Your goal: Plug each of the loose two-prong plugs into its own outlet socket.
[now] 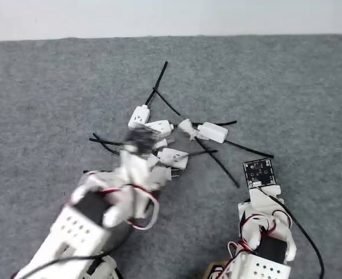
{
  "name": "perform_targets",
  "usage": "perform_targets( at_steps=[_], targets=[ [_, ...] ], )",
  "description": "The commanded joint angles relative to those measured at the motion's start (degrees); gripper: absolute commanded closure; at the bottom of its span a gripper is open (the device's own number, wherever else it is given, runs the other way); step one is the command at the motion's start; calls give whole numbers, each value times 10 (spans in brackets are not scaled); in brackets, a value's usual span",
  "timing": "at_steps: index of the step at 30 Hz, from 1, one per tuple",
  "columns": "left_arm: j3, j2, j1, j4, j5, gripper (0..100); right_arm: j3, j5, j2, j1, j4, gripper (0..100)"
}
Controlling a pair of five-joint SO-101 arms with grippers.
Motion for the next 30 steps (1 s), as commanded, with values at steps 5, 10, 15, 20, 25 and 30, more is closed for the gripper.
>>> perform_targets(
  at_steps=[5, 10, 15, 20, 25, 30],
  targets=[
    [83, -183, -188, 7, -44, 987, 9, 10, -7, 6, -11, 979],
    [163, -240, -165, 4, -53, 987, 9, 10, -7, 6, -11, 979],
    [214, -240, -115, 4, -54, 987, 9, 10, -7, 6, -10, 979],
    [239, -210, 17, -27, -51, 964, 9, 10, -7, 6, -10, 979],
    [243, -149, 30, -63, 32, 778, 9, 10, -7, 6, -8, 979],
    [204, -118, -16, -64, 53, 696, 9, 10, -7, 6, -8, 979]
  ],
)
